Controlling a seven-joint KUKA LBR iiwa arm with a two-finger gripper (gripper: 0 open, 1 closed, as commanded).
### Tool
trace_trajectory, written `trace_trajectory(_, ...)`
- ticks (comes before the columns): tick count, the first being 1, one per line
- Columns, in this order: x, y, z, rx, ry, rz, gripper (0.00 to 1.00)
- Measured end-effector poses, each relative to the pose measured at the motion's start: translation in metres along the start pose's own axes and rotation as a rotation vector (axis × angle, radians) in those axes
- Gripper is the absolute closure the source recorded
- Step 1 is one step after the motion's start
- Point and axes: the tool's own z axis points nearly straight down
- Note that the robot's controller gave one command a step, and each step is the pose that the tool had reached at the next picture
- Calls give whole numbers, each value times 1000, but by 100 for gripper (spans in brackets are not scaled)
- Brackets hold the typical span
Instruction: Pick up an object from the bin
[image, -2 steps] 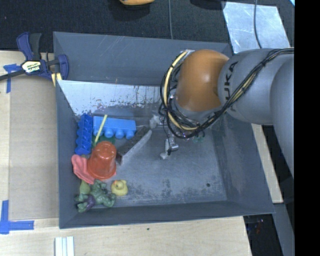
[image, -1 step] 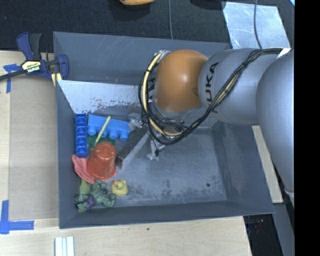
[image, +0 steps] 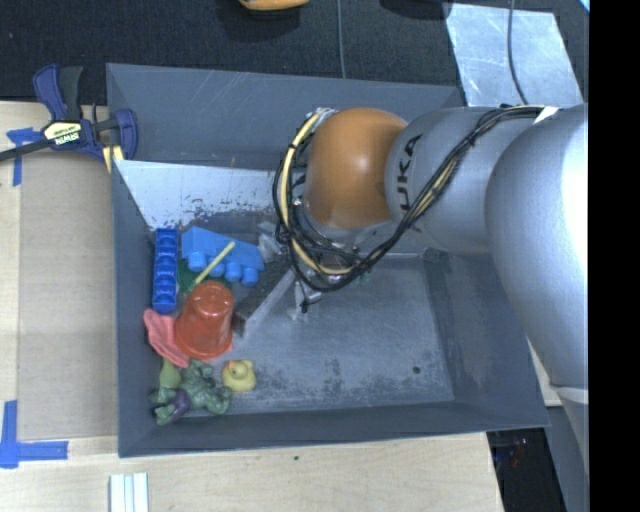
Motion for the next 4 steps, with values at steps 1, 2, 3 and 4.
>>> trace_trajectory(1, -2, 18, 3, 1, -1, -308, 100)
trace_trajectory(2, -2, 18, 3, 1, -1, -308, 100)
trace_trajectory(3, 0, 18, -7, -1, 2, -307, 100)
trace_trajectory(4, -2, 18, -34, -1, -1, -306, 100)
